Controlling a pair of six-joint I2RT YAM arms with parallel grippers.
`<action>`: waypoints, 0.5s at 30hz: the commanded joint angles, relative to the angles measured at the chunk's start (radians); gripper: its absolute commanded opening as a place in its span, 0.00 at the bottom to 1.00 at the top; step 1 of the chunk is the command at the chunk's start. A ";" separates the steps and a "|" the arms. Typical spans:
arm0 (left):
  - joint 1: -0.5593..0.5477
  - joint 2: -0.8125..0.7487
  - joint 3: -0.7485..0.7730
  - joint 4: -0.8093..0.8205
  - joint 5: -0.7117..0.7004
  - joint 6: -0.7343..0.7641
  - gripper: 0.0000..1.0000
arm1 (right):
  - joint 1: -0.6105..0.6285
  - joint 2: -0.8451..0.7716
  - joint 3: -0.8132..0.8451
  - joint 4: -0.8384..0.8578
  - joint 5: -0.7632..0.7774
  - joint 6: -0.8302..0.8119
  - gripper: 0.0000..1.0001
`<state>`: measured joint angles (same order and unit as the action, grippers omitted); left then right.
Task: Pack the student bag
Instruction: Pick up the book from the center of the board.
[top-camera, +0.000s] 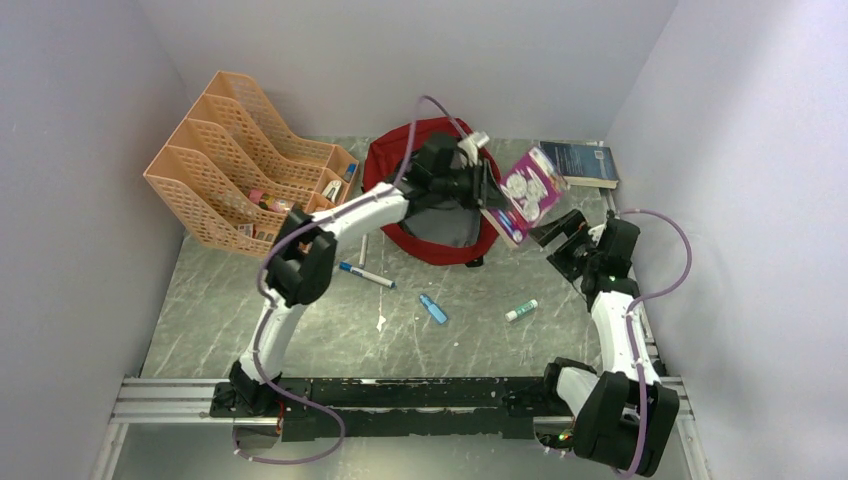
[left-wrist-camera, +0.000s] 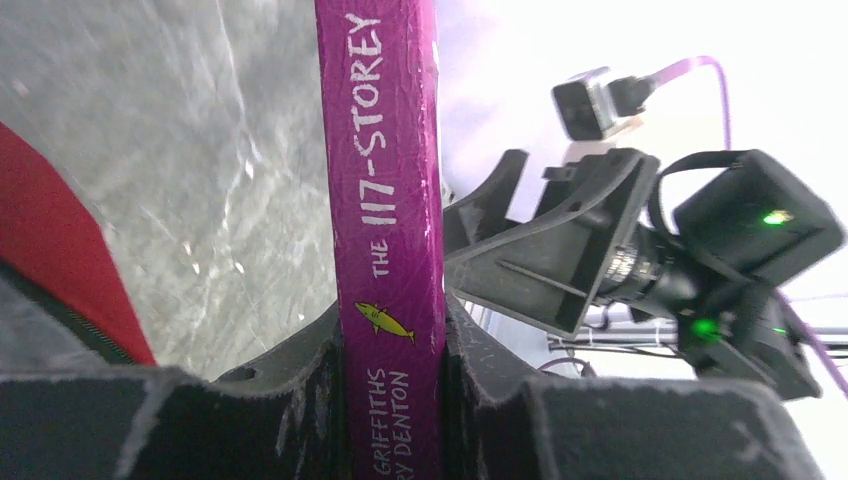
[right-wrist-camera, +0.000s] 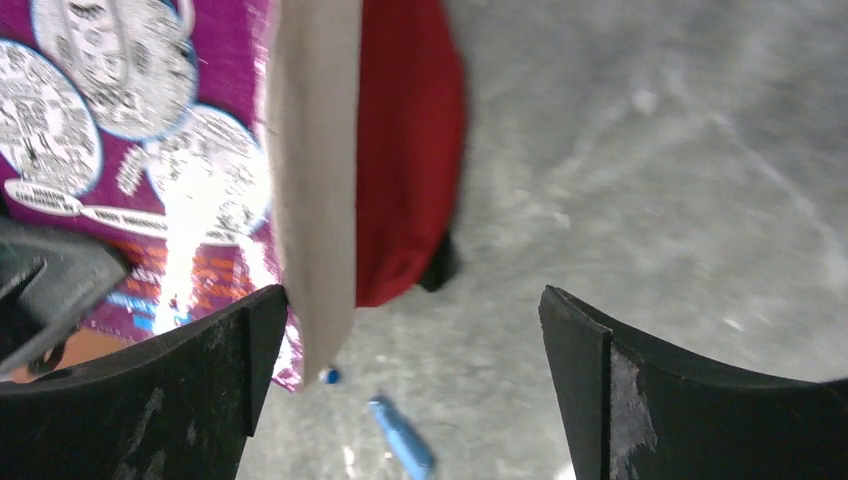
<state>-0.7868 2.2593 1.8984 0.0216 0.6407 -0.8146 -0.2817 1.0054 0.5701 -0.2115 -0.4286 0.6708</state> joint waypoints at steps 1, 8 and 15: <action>0.064 -0.188 -0.022 0.145 0.098 0.041 0.05 | 0.006 -0.018 0.041 0.216 -0.272 0.117 1.00; 0.170 -0.409 -0.162 0.167 0.130 0.083 0.05 | 0.091 0.019 0.084 0.676 -0.353 0.407 1.00; 0.231 -0.496 -0.218 0.167 0.153 0.092 0.05 | 0.256 0.144 0.198 1.064 -0.305 0.552 1.00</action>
<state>-0.5716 1.8053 1.6962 0.1085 0.7441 -0.7479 -0.0921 1.0981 0.7013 0.5545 -0.7368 1.1088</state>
